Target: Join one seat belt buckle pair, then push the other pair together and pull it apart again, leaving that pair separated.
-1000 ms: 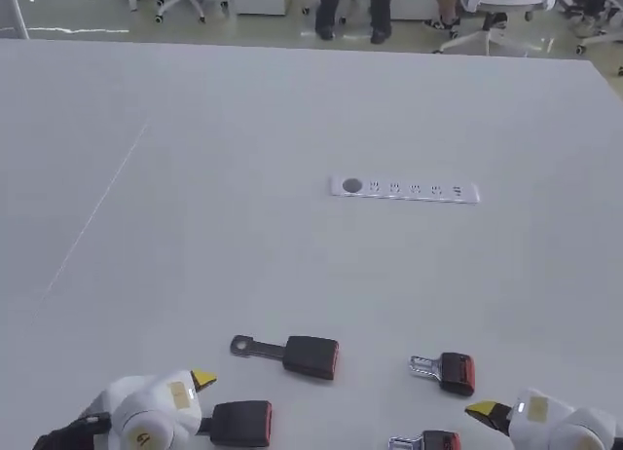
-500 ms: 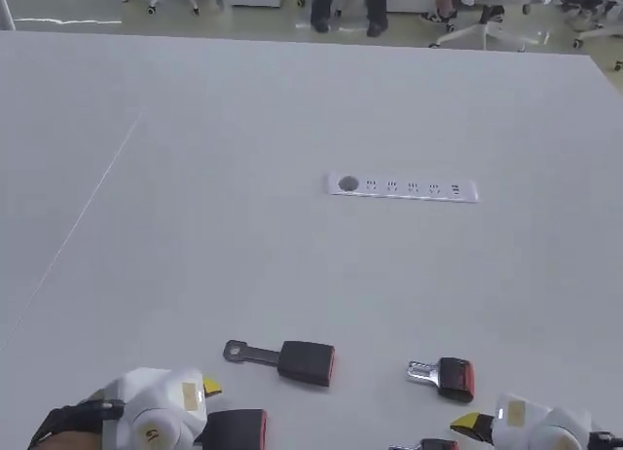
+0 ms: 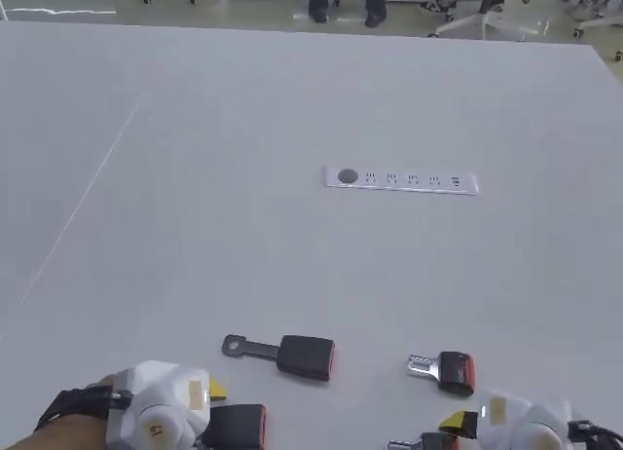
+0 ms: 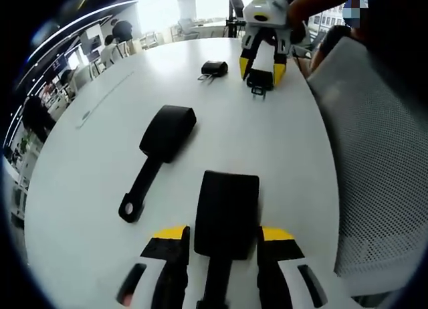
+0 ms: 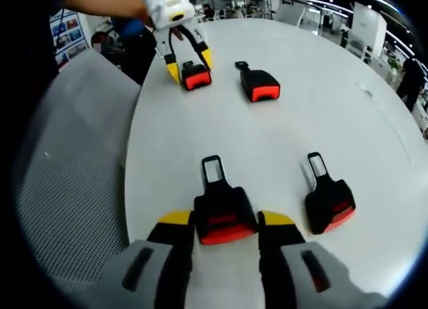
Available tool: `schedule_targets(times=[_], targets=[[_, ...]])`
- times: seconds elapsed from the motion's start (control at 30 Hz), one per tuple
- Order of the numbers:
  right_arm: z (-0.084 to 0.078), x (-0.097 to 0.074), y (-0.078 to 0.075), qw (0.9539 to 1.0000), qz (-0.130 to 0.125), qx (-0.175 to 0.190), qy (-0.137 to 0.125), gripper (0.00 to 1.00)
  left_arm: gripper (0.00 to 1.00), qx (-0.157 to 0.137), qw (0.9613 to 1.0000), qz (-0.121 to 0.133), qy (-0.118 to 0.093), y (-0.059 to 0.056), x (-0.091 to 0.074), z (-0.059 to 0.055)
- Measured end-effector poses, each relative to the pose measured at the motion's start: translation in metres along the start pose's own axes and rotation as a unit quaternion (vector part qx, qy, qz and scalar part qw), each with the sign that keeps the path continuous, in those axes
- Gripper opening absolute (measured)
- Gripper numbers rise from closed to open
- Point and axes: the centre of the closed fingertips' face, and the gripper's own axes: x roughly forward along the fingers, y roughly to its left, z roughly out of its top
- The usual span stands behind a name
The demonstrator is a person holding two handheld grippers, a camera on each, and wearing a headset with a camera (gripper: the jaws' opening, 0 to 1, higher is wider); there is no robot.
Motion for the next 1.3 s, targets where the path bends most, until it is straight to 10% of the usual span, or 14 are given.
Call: schedule_targets(times=[0.47, 1.3], targets=[[0.001, 0.003, 0.001, 0.9996, 0.009, -0.026, 0.009, 0.37, 0.34, 0.084, 0.9947, -0.045, 0.039, -0.001, 0.007, 0.003], [0.048, 0.033, 0.014, 0.9996, 0.005, -0.026, -0.001, 0.37, 0.34, 0.058, 0.9967, -0.041, 0.04, -0.003, 0.008, 0.005]])
